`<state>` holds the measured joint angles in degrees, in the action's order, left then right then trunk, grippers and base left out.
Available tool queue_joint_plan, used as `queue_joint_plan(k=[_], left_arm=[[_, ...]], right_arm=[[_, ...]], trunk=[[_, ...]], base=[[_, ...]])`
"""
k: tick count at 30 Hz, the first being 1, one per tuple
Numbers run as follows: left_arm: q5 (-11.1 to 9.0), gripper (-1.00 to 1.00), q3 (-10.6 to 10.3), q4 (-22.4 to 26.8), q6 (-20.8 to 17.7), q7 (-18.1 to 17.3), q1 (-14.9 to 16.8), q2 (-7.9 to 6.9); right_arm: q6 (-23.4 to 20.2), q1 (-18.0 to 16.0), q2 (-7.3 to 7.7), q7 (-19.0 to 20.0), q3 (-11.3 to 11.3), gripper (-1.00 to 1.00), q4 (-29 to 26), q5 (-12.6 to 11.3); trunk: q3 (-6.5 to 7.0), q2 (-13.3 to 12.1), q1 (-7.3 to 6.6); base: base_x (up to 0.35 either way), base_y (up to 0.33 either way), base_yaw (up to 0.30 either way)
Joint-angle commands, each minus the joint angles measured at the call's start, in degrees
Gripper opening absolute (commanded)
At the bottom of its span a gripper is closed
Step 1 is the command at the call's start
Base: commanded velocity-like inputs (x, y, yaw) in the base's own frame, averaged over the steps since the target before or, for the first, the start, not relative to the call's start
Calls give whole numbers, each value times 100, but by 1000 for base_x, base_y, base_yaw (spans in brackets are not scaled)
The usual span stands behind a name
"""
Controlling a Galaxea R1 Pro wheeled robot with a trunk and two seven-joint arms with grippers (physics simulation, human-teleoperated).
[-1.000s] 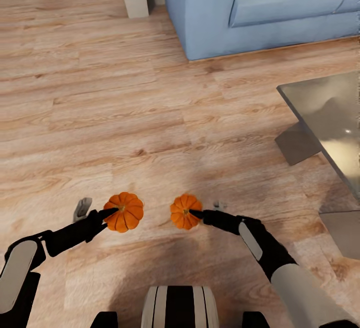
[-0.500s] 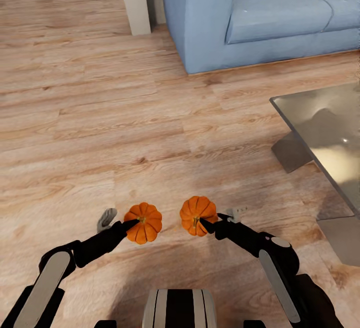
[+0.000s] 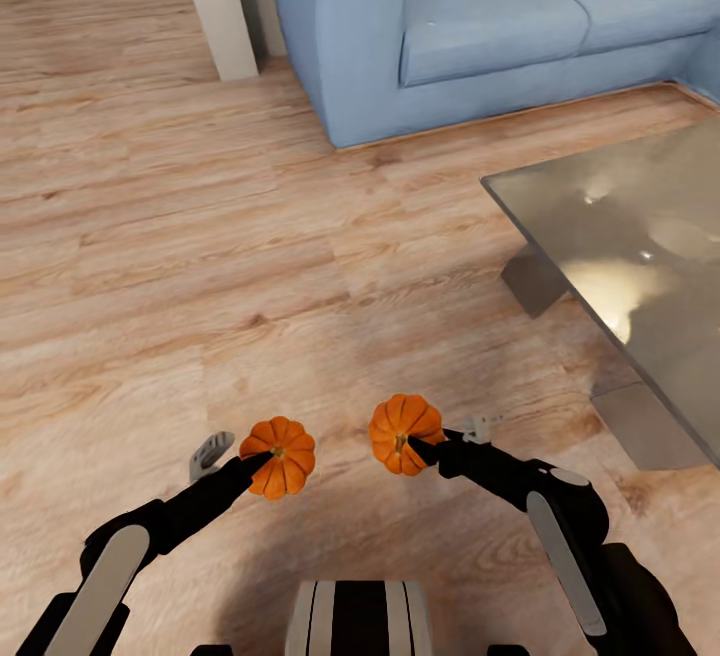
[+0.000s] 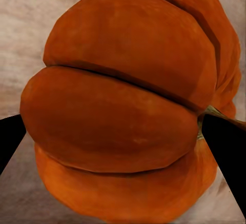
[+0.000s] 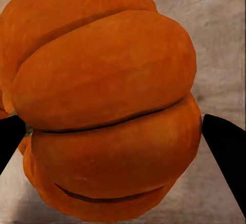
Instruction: Place each of the two pumpkins and all three candles from the living room inside a cabinet in the living room (use any cabinet), then make sure every cabinet is closed, and position the cauldron so it is next to a table in the living room.
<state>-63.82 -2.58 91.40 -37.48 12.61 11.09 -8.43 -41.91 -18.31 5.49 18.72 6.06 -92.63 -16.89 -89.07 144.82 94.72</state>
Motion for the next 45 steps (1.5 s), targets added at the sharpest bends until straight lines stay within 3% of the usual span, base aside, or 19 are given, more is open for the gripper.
queue_joint_plan(k=[1, 7, 8, 9, 16, 19, 20, 21, 23, 31, 37, 45], left_arm=[[-9, -100, 1, 1, 2, 5, 0, 3], [-11, -100, -6, -13, -18, 84, 14, 73], [-3, -100, -1, -36, -6, 89, 15, 76], [7, -100, -22, -66, 14, 92, 16, 78], [7, -100, -57, -196, 161, 91, 15, 83], [36, -100, -338, -281, 365, 92, -15, 81], [128, -100, -455, -297, 449, 92, -29, 82], [364, -100, -587, -313, 560, 92, -50, 90], [672, -100, -666, -369, 647, 95, -61, 130], [807, -100, -686, -726, 693, 70, -63, 165], [783, -100, -672, -961, 709, 31, -63, 169], [779, -100, -659, -1196, 1028, 27, -59, 170]], right_arm=[[-4, -2, 2, 1, 0, -100, 0, -12], [-27, 8, 3, 9, 14, -100, 0, -16], [-28, 20, 0, 9, 58, -100, 0, -16], [-23, 38, 2, 9, 258, -100, 0, -15], [-4, 49, 12, 18, 351, -100, 0, -16], [11, 55, -25, 7, 353, -100, 0, -11], [30, 50, -28, -4, 354, -100, 0, -5], [45, 19, -9, -61, 341, -100, 0, 2], [55, -14, 12, -169, 330, -100, 0, 7], [74, -23, 65, -198, 337, -100, 0, 10], [77, -31, 156, -193, 337, -100, 0, 8], [78, -52, 179, -193, 332, -100, 0, 10]], trunk=[[0, 0, 0], [66, -4, -8], [89, -5, -10], [111, -7, -13], [266, -16, -31], [332, -20, -39], [354, -21, -41], [377, -23, -44], [421, -25, -49], [598, -36, -70], [731, -44, -85], [908, -55, -106]], base=[[-337, 0, -298], [-143, 0, -298], [-5, 0, -291], [-1, 0, -102], [0, 0, -25], [0, 0, -2], [0, 0, 0], [0, 0, 0], [0, 0, 0], [0, 0, 0], [0, 0, 0], [0, 0, 0]])
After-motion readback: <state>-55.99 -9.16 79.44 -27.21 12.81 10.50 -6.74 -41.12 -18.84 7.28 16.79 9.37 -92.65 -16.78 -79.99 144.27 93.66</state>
